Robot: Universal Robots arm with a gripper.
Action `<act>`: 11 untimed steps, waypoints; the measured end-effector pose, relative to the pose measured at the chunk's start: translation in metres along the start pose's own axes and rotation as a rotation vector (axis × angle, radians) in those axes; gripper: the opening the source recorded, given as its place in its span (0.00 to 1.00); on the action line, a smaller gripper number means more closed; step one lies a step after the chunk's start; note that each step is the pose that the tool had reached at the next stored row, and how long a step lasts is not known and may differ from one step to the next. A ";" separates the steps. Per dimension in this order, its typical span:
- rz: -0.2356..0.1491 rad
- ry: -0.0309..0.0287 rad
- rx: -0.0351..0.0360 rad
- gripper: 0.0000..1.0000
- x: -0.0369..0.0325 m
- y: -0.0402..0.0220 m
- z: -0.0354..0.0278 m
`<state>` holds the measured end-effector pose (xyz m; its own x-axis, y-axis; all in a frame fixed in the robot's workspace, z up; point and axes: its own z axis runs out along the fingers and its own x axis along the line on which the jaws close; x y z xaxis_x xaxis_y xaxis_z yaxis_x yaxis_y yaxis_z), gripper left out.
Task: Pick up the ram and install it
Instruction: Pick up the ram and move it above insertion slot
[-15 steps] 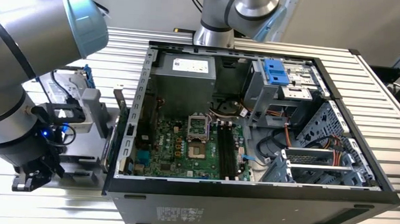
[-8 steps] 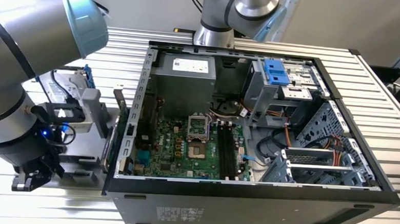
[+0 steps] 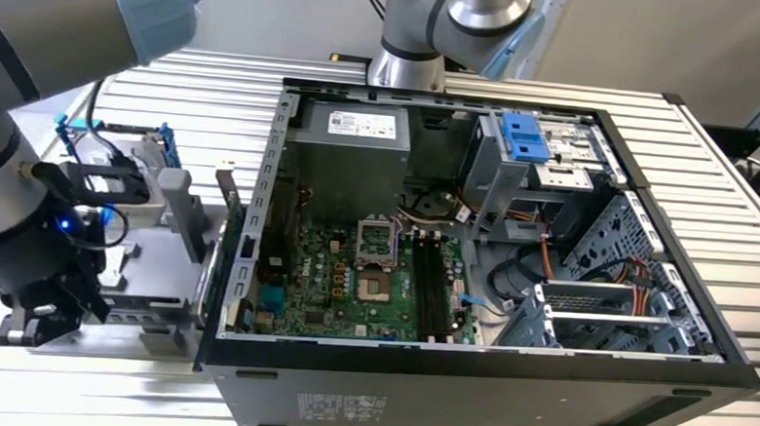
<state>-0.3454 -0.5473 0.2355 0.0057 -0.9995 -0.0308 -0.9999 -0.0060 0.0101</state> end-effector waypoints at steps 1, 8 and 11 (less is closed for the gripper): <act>0.000 0.0002 -0.0001 0.00 -0.0002 0.0000 -0.0034; 0.000 0.0002 0.0000 0.00 -0.0012 0.0005 -0.0353; 0.000 0.0002 0.0000 0.00 -0.0017 0.0006 -0.0485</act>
<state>-0.3455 -0.5471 0.2840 0.0054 -0.9995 -0.0307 -0.9999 -0.0058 0.0101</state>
